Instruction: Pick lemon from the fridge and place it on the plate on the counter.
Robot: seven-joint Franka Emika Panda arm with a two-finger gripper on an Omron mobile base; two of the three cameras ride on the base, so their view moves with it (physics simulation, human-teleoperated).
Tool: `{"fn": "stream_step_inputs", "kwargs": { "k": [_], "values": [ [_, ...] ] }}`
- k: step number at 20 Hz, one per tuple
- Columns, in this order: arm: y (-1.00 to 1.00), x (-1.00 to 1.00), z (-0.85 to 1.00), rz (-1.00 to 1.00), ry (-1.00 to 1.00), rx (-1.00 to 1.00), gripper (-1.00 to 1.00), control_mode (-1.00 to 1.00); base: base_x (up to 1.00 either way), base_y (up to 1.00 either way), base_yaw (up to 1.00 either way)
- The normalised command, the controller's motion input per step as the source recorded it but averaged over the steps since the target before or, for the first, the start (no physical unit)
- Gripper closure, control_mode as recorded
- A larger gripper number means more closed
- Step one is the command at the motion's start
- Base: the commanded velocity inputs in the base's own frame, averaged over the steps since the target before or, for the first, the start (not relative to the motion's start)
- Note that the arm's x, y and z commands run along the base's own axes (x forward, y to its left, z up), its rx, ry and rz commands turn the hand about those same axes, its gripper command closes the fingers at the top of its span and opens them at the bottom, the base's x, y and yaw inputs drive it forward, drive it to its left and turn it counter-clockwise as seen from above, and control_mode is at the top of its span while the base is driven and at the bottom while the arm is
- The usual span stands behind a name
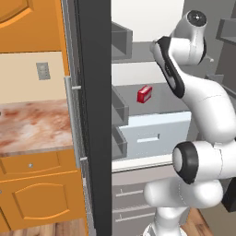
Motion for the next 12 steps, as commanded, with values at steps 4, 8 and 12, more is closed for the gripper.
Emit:
{"fn": "stream_step_inputs", "kwargs": {
  "k": [4,8,12],
  "values": [
    [-0.12,0.4,0.0,0.02,-0.02,0.0,-1.0,-1.0,0.0,0.0,0.0],
    [-0.07,0.38,0.0,0.03,0.0,0.0,-1.0,-1.0,0.0,0.0,0.0],
    [-0.01,0.36,0.0,0.02,0.0,0.0,-1.0,-1.0,0.0,0.0,0.0]
  ]
}}
